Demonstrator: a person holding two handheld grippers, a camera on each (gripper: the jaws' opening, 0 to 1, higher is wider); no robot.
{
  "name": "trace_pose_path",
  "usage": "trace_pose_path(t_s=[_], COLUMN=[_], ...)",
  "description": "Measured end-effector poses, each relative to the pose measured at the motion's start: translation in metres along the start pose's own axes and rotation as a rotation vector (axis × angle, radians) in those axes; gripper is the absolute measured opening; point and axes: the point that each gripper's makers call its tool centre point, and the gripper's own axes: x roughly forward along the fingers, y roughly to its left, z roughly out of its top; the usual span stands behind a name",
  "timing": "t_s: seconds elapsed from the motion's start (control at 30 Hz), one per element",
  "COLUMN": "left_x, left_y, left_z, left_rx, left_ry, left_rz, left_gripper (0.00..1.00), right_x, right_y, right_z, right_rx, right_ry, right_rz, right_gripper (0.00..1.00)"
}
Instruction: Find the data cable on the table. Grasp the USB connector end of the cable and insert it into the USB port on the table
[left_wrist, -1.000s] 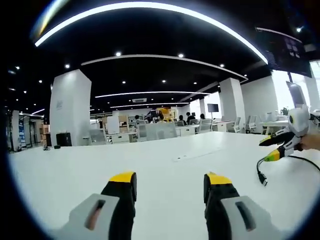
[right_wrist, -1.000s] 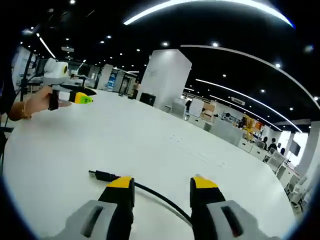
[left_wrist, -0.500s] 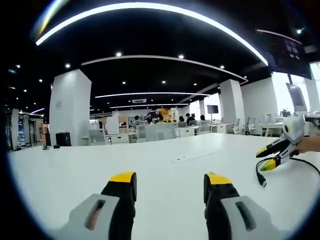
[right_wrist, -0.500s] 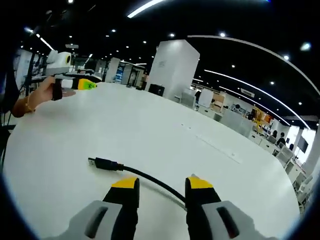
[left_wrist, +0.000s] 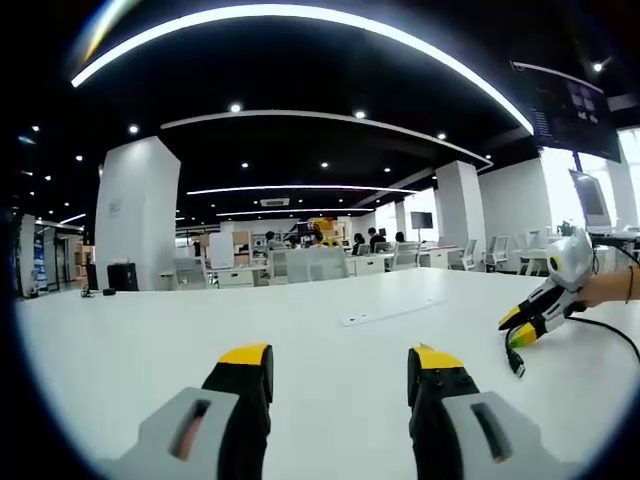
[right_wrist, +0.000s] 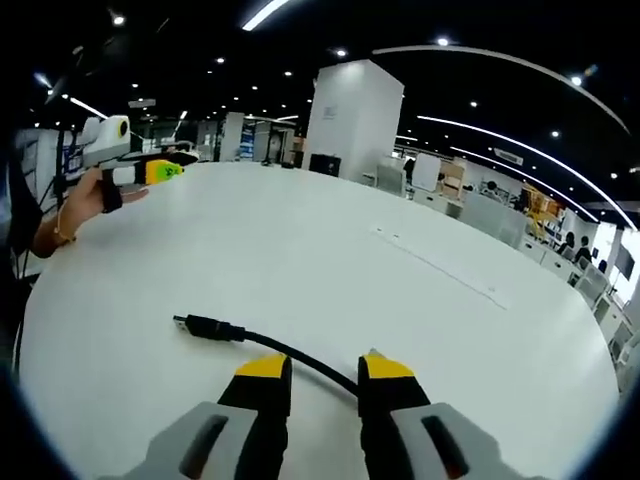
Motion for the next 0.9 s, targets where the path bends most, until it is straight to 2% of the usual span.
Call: trace_pose_path(t_s=[0.13, 0.33, 0.4, 0.6, 0.9], left_x=[0.0, 0.001, 0.001, 0.002, 0.002], left_y=[0.0, -0.003, -0.004, -0.005, -0.008], left_z=[0.001, 0.001, 0.002, 0.001, 0.001], left_rx=[-0.004, -0.005, -0.011, -0.012, -0.017], left_ry=[-0.002, -0.002, -0.005, -0.001, -0.003], left_rz=[0.0, -0.01, -0.014, -0.015, -0.023], left_gripper=[0.54, 0.54, 0.54, 0.54, 0.54], right_x=[0.001, 0.001, 0.002, 0.003, 0.005], right_y=[0.006, 0.01, 0.012, 0.019, 0.022], right_z=[0.0, 0.0, 0.0, 0.001, -0.001], right_rx=[-0.02, -0.028, -0.058, -0.186, -0.244], right_ry=[0.013, 0.027, 0.035, 0.117, 0.206], right_rz=[0.047, 0.078, 0.089, 0.113, 0.122], right_gripper=[0.21, 0.17, 0.15, 0.09, 0.05])
